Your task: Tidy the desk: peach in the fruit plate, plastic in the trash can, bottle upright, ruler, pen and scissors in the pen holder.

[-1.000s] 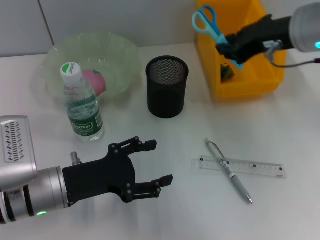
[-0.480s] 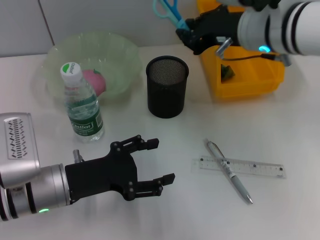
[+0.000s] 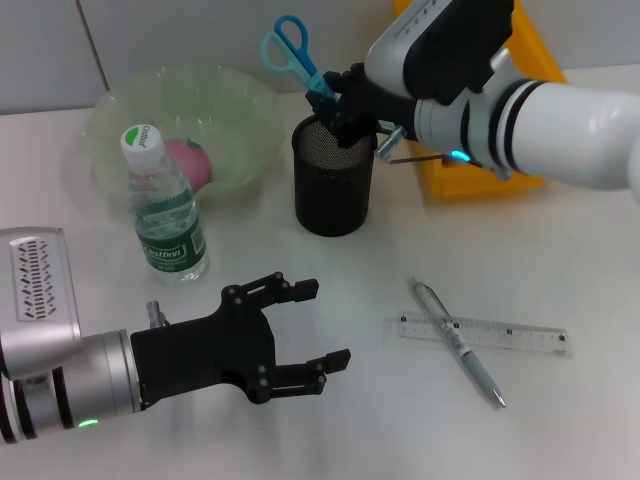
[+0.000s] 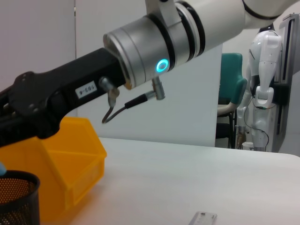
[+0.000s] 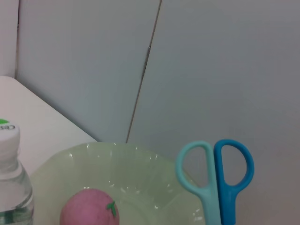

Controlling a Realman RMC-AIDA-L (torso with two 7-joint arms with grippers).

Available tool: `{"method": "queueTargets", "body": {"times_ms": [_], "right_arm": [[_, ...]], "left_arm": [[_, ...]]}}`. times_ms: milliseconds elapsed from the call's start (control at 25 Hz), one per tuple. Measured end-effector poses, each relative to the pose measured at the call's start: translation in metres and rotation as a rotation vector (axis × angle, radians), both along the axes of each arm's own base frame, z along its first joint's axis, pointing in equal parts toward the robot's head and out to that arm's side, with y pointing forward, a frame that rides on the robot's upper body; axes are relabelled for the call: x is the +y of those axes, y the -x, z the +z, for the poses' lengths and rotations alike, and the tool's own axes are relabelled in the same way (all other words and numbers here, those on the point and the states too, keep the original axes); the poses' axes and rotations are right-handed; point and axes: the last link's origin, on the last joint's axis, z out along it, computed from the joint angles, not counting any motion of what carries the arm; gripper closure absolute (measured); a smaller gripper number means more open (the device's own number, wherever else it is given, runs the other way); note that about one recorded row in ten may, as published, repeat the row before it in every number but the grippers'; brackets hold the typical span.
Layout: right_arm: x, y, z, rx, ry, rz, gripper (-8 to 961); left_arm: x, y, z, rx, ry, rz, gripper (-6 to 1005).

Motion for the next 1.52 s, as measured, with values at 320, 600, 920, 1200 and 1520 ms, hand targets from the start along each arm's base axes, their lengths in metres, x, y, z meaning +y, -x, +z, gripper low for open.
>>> {"method": "queueTargets", "body": {"times_ms": [320,600,920,1200,1520], "right_arm": [[0.000,-0.007,-0.017,-0.020,-0.039,0.025,741],[-0.001,-0.016,-0.027,-0.036,-0.068,0.033,741],[-0.003,-0.021,-0.033,-0.005,-0.073,0.003,740],[-0.012,-0.023,-0.037,0.011,-0.059,-0.007,674],[-0.020,-0.018,-0.029,0.052,-0.082,0.006,428]], "left_arm": [[0.000,-0.001,0.000,0.001,0.001,-0.005,150],[0.000,-0.001,0.000,0.001,0.000,-0.007,150],[0.000,-0.002,-0.001,0.000,0.000,-0.009,150],[-0.001,-0.001,-0.001,-0.002,0.001,-0.007,150],[-0.002,0.000,0.000,-0.004,0.000,-0.006,150]]}}
